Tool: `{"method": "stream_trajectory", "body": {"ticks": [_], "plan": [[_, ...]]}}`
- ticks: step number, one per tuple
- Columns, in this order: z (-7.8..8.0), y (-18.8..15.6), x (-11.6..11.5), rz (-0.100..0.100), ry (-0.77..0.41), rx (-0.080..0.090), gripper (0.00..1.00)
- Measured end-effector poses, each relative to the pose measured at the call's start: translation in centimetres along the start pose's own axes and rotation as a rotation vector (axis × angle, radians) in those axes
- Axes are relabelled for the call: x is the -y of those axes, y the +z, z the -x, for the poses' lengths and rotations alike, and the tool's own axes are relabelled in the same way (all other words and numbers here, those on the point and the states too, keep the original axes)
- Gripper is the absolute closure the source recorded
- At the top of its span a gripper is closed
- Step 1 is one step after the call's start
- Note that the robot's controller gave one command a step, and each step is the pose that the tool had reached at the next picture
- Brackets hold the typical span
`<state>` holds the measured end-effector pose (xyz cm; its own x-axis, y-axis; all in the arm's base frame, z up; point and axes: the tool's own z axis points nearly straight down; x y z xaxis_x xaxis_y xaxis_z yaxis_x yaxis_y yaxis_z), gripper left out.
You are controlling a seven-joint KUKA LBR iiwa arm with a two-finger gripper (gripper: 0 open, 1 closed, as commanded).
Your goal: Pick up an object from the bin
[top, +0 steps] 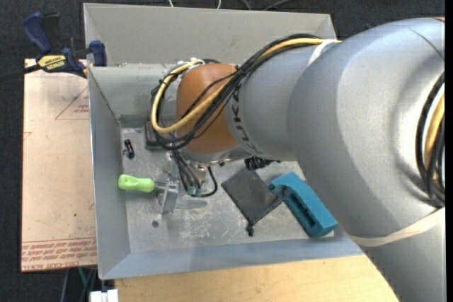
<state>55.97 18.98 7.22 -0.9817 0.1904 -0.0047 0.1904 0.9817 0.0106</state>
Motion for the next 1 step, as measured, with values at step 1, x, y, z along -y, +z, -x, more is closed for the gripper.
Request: {"method": "stream_trajectory", "body": {"ticks": [1], "plan": [[0.00,0.00,0.00,0.000,0.000,0.000,1.00]]}}
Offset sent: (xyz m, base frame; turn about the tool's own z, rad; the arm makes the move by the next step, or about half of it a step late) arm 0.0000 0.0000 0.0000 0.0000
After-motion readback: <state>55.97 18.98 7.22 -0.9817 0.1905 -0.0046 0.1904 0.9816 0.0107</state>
